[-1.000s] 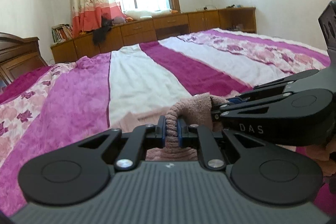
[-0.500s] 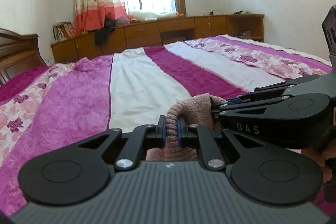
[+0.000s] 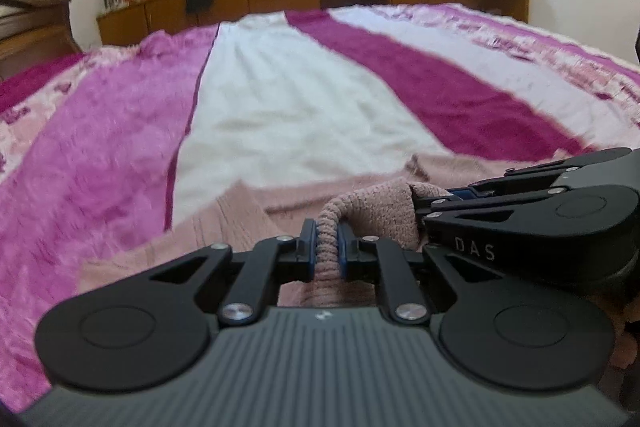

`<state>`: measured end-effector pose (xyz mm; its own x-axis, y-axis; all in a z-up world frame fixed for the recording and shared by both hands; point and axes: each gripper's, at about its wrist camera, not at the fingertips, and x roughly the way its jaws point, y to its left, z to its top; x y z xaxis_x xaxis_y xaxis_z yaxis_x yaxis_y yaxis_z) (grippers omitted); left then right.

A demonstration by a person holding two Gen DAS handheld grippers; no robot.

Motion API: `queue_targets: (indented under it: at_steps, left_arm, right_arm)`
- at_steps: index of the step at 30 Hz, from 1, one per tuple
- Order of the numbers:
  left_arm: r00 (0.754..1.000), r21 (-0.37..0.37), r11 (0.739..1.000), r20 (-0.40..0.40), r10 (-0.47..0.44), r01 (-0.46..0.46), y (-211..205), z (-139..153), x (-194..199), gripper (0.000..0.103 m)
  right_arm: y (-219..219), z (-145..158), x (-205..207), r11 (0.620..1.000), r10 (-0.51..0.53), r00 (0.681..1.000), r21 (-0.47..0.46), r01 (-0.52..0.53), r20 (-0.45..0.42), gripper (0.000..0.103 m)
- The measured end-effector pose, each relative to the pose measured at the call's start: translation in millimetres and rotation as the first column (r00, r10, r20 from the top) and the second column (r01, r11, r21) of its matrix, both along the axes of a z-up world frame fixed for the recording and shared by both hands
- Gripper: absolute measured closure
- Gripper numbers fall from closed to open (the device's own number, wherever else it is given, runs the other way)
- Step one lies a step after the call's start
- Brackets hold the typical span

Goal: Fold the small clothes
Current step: 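Lay the hem onto the collar and open both tools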

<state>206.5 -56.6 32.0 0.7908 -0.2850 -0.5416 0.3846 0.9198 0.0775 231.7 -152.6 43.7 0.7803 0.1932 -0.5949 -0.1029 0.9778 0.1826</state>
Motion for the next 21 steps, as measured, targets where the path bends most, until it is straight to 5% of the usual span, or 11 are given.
queue_targets:
  at_steps: [4, 6, 8, 11, 21]
  left_arm:
    - [0.999, 0.000, 1.000, -0.042, 0.017, -0.017, 1.8, -8.8, 6.9, 0.088]
    - [0.998, -0.020, 1.000, -0.056, 0.021, -0.022, 6.1, -5.5, 6.5, 0.086]
    - [0.997, -0.032, 0.999, -0.071, 0.037, -0.039, 11.1, 1.0, 4.0, 0.071]
    - [0.995, -0.007, 0.997, -0.059, 0.081, -0.082, 16.4, 11.0, -5.0, 0.052]
    - [0.994, -0.004, 0.994, -0.014, 0.113, -0.113, 36.2, 43.3, -60.0, 0.053]
  right_arm:
    - [-4.1, -9.7, 4.7, 1.000, 0.002, 1.000, 0.030, -0.001, -0.026, 0.080]
    - [-7.4, -8.2, 2.8, 0.999, -0.025, 0.999, 0.039, 0.026, -0.032, 0.059]
    - [-11.7, -2.3, -4.4, 0.998, -0.039, 0.999, 0.052, 0.040, -0.022, 0.053]
    - [-16.9, 7.0, -18.6, 0.996, -0.030, 0.999, 0.078, 0.031, -0.013, 0.052]
    - [-21.7, 45.2, -98.1, 0.998, -0.032, 0.998, 0.064, 0.028, 0.060, 0.050]
